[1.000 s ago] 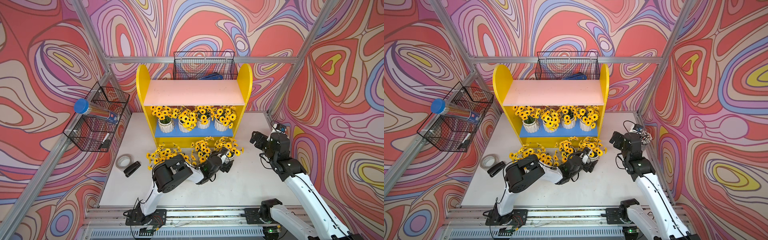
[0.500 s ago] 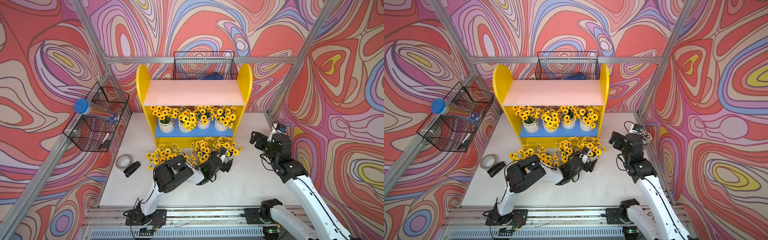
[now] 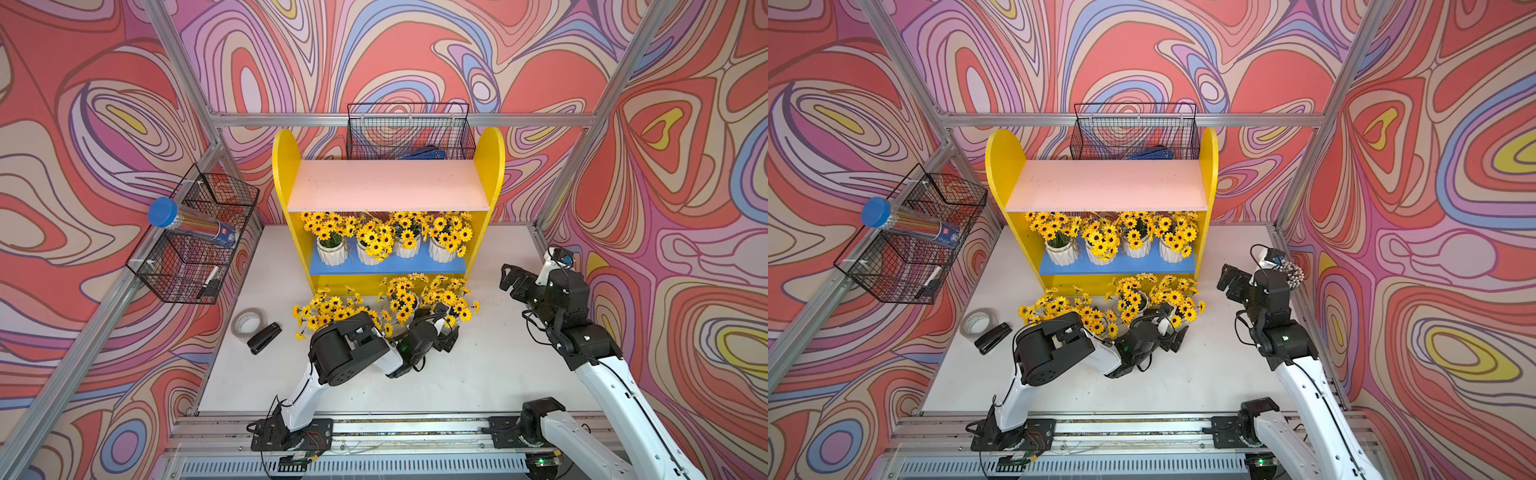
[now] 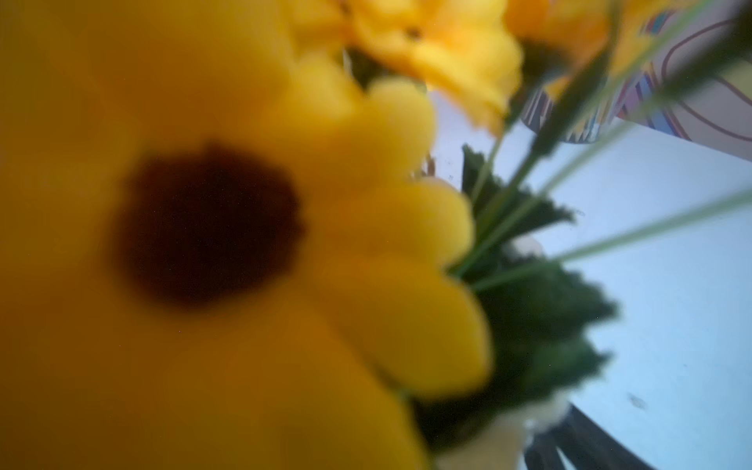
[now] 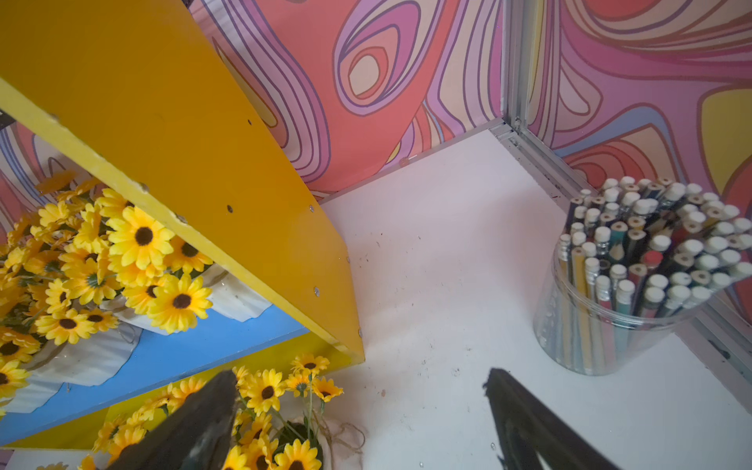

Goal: Take the sunflower pots off the shelves
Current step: Place the sunflower pot at the center of the board.

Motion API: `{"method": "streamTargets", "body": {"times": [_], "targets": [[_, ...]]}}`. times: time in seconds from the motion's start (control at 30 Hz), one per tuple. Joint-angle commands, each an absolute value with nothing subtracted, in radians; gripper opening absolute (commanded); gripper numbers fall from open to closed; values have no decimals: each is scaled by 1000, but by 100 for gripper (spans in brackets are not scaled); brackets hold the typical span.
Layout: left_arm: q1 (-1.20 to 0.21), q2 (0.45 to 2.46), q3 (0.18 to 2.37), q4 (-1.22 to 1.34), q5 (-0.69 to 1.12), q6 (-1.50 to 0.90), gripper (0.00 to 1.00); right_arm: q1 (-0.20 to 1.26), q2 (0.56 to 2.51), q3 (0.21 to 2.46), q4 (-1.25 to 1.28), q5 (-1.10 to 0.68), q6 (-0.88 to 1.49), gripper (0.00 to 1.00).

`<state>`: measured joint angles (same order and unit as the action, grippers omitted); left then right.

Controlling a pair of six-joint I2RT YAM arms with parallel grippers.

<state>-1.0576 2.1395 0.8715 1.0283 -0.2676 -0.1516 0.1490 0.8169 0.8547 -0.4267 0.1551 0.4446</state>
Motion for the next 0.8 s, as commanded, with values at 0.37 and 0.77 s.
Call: {"method": "streamTargets", "body": {"times": [0.37, 0.77], "targets": [[-1214, 1824, 653, 921, -380, -154, 100, 144, 780, 869, -445, 111, 435, 98], [-1221, 1403, 331, 526, -649, -424, 3, 143, 779, 845, -570, 45, 488, 63]]}}
